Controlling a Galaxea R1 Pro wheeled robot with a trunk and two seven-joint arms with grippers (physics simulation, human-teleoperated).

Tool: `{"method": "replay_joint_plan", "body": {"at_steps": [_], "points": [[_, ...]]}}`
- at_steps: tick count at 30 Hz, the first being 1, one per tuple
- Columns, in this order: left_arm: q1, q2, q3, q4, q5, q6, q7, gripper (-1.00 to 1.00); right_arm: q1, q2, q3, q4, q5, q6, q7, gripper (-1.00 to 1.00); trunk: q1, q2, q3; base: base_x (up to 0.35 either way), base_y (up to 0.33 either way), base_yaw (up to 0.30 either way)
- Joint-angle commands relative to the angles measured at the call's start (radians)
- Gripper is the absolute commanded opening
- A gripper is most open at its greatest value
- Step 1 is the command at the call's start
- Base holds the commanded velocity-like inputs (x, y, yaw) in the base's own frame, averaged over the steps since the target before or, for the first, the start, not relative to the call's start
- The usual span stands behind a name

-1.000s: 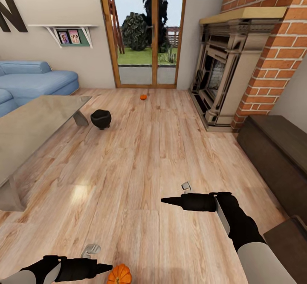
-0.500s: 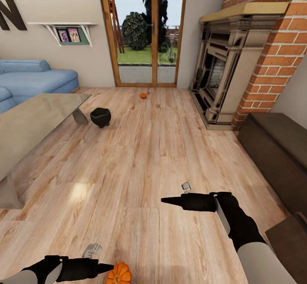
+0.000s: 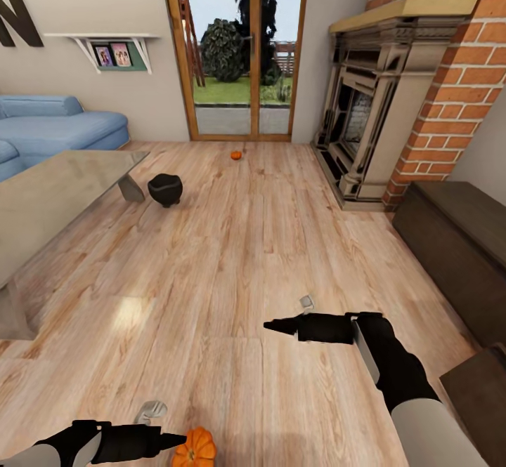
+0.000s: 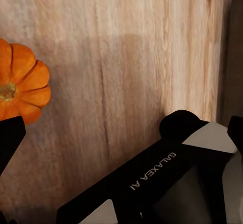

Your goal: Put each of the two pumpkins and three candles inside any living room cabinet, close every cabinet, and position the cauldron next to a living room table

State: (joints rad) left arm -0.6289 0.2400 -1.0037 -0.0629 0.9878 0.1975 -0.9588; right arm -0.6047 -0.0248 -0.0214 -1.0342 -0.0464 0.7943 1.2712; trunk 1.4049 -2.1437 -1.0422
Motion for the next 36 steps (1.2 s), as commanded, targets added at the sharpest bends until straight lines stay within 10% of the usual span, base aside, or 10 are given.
{"method": "replay_joint_plan", "body": {"at_steps": [1, 10, 36], "points": [[0.000, 0.000, 0.000, 0.000, 0.000, 0.000, 0.000, 1.00, 0.002, 0.002, 0.000, -0.015, -0.002, -0.004, -0.033, 1.00, 0.004, -0.007, -0.003, 0.000, 0.000, 0.000], [0.000, -0.001, 0.000, 0.000, 0.000, -0.002, 0.000, 1.00, 0.008, 0.040, 0.004, -0.043, 0.000, -0.010, -0.138, 1.00, 0.038, -0.070, -0.031, 0.000, 0.000, 0.197], [0.003, -0.001, 0.000, 0.000, 0.000, -0.003, 0.000, 1.00, 0.008, 0.045, 0.004, -0.038, -0.004, -0.013, -0.145, 1.00, 0.138, -0.252, -0.113, 0.000, 0.000, 0.077]]}}
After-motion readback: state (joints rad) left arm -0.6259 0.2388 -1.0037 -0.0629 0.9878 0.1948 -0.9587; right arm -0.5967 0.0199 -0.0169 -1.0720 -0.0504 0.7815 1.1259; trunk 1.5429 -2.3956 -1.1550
